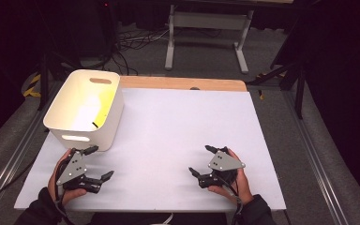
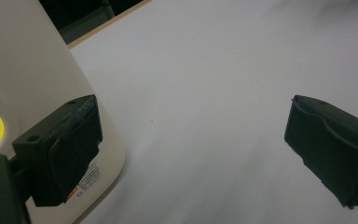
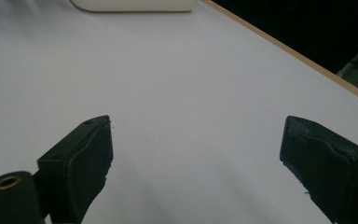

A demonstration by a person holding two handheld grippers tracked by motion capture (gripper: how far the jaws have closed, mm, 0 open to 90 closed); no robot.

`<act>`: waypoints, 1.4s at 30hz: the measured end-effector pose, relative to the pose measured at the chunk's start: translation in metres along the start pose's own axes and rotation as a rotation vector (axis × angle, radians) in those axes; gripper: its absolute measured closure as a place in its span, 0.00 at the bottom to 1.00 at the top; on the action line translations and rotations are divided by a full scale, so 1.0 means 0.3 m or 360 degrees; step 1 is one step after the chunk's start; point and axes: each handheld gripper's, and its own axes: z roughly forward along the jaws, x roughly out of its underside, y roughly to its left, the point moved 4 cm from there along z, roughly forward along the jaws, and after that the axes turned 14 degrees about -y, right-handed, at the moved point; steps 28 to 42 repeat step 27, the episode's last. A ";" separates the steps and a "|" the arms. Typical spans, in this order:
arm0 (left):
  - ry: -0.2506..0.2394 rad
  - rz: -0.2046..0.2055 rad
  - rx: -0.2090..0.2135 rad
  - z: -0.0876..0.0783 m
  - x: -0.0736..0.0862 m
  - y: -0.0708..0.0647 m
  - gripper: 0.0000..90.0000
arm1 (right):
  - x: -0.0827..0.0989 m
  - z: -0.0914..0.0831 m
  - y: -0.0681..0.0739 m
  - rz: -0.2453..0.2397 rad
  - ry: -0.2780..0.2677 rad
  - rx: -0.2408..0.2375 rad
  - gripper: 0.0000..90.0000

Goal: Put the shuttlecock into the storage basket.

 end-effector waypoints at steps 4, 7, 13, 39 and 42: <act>0.0007 -0.0003 0.0003 0.005 0.003 -0.002 0.05 | 0.000 -0.001 -0.007 0.0023 -0.0014 0.0030 0.11; 0.0003 -0.0005 0.0006 0.005 0.002 -0.002 0.05 | 0.002 -0.003 -0.012 0.0033 -0.0012 0.0046 0.10; 0.0018 -0.0007 0.0021 0.005 0.004 0.004 0.05 | 0.012 0.002 -0.013 0.0016 0.0012 0.0030 0.10; 0.0049 -0.0021 0.0022 0.014 0.013 0.013 0.05 | 0.028 0.001 -0.040 0.0118 -0.0003 0.0037 0.10; 0.0049 -0.0021 0.0022 0.014 0.013 0.013 0.05 | 0.028 0.001 -0.040 0.0118 -0.0003 0.0037 0.10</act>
